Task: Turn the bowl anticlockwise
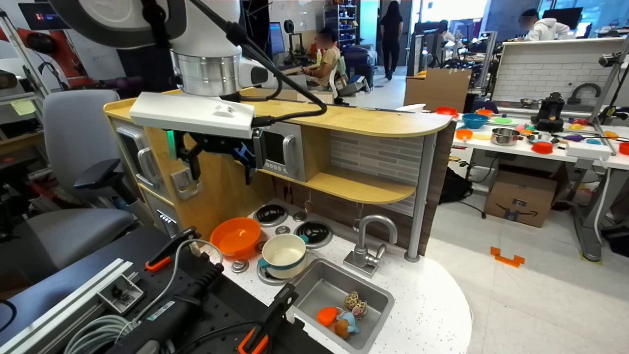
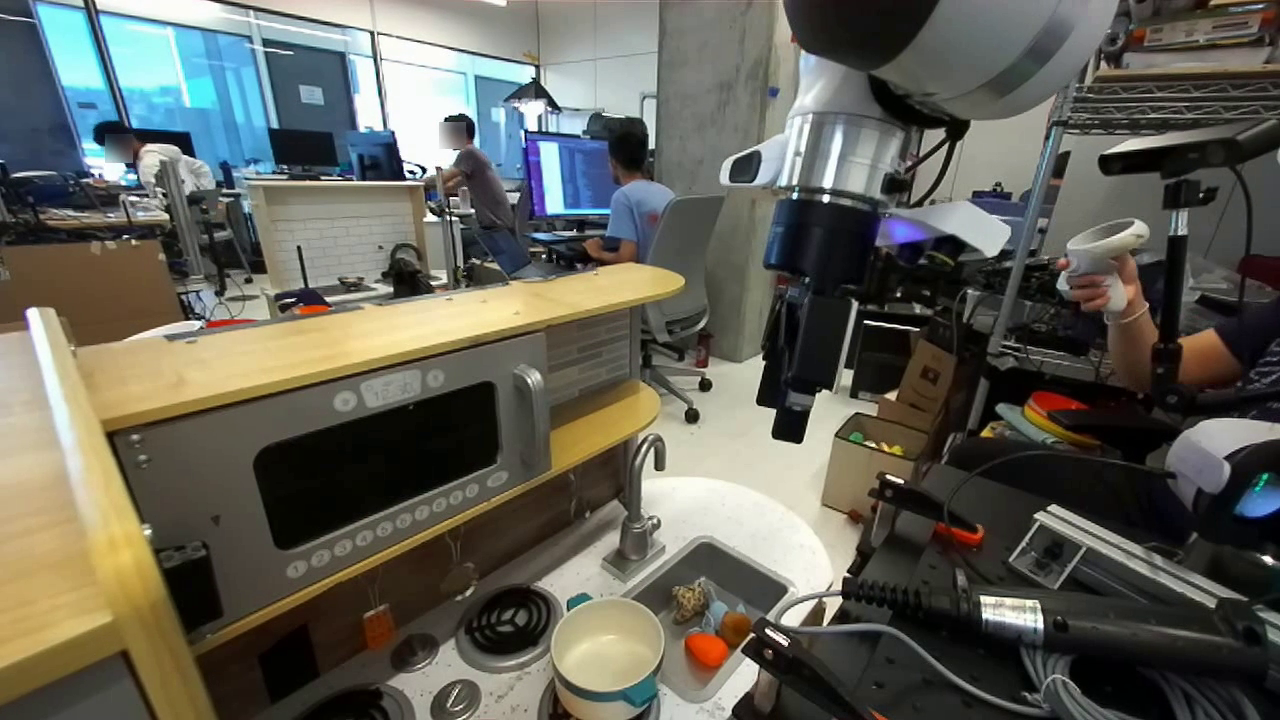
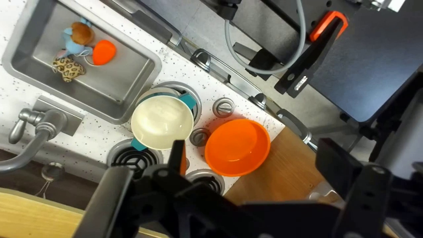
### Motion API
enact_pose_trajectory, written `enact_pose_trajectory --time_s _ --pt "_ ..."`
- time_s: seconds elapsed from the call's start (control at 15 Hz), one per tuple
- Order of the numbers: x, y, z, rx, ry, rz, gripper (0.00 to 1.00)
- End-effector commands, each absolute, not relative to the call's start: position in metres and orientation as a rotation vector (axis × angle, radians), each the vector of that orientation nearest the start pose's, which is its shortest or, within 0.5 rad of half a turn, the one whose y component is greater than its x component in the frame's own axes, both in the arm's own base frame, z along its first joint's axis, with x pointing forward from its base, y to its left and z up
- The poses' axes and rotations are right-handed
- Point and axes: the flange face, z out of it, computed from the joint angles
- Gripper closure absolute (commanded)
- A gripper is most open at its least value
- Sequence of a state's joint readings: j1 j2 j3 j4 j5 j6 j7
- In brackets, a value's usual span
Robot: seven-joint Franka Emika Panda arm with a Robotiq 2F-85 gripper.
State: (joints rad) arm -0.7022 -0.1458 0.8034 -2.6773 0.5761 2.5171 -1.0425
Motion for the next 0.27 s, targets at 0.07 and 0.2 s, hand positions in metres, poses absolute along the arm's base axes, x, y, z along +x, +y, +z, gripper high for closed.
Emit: enact_pose_trajectory --time_s 0.07,0.2 --pt "0.406 0.0263 0.2595 -2.773 -0.941 -0.095 0.0" --pt "0.4063 0.0258 0.2596 -2.775 -0.94 -0.099 0.0"
